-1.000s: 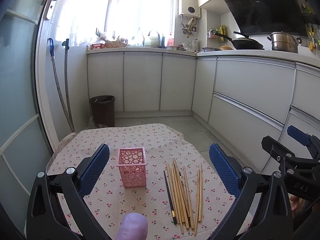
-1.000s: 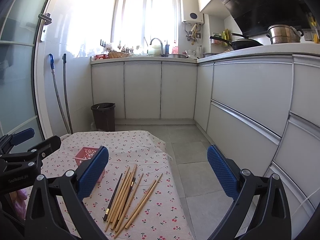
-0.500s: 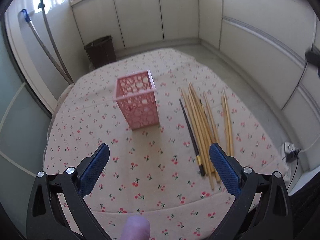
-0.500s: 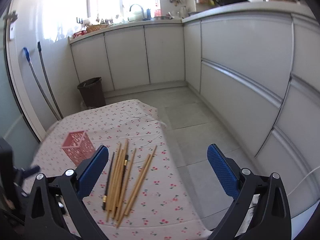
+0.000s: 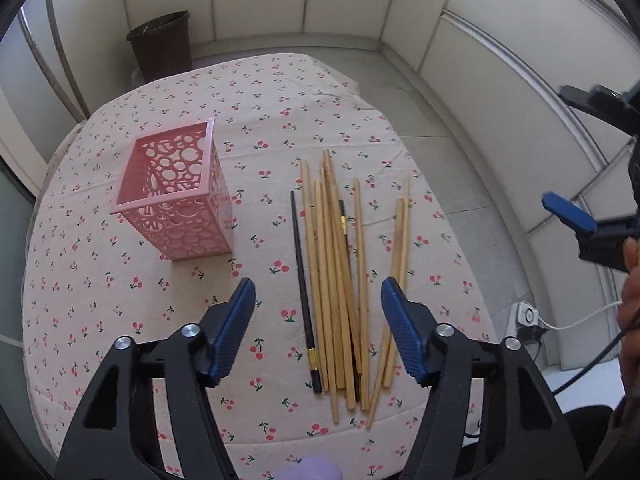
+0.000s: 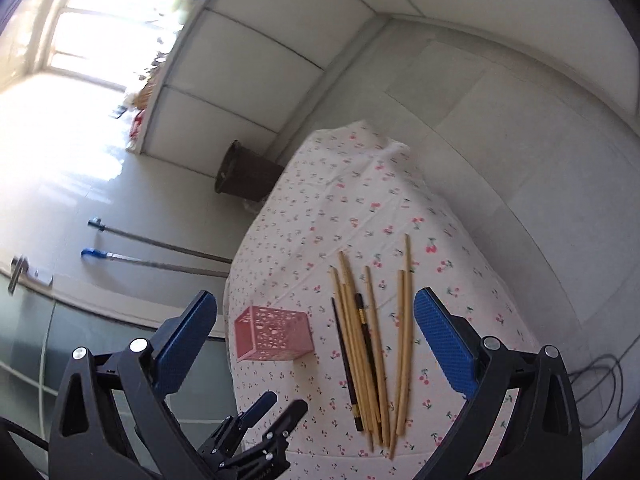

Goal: Organize utensils
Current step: 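Move both tools down toward the chopstick pile, then close the left tool on one wooden chopstick from the pile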

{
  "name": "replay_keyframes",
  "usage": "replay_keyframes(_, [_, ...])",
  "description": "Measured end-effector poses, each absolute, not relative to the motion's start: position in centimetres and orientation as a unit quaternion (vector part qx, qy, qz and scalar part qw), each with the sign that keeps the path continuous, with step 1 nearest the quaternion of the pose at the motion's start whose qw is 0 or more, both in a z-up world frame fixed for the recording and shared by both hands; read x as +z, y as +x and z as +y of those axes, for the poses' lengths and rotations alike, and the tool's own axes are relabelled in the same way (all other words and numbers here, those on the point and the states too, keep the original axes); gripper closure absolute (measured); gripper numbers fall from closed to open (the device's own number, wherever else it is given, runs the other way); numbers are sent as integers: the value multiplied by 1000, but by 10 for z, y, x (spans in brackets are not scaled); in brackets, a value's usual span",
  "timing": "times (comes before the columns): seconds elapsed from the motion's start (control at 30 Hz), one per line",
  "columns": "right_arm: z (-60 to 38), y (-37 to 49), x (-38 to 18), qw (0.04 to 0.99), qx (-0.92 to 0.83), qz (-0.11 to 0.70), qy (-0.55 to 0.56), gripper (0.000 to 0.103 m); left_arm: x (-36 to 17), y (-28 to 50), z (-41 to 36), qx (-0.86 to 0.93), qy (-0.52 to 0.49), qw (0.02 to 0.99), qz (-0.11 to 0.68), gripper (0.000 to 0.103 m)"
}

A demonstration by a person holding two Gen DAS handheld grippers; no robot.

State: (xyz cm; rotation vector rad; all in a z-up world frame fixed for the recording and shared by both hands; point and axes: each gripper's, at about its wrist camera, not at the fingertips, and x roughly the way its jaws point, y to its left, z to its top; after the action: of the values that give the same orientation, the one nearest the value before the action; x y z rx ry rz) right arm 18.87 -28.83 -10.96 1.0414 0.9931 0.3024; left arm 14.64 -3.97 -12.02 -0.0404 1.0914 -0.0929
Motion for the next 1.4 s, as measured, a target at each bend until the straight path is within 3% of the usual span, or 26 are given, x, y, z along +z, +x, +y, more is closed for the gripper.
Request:
replay_keyframes(0.13, [-295, 193, -116, 725, 135, 463, 492, 7, -157, 172, -34, -1, -58, 819, 571, 73])
replay_keyframes(0.23, [-298, 194, -116, 726, 132, 468, 486, 7, -171, 184, -34, 32, -62, 821, 567, 83])
replay_keyframes(0.6, [-322, 184, -118, 720, 95, 467, 504, 7, -153, 220, -74, -34, -30, 839, 542, 84])
replay_keyframes(0.97, [-339, 188, -118, 723, 89, 463, 504, 7, -199, 326, -83, 36, 0, 797, 603, 79])
replay_keyframes(1.07, [-336, 191, -122, 720, 90, 470, 503, 7, -201, 333, -78, 25, -10, 802, 597, 85])
replay_keyframes(1.1, [-335, 193, -125, 717, 91, 474, 503, 7, -200, 333, -78, 19, -11, 804, 595, 95])
replay_keyframes(1.4, [-312, 218, -158, 703, 54, 530, 472, 7, -150, 273, -61, -56, -66, 828, 553, 96])
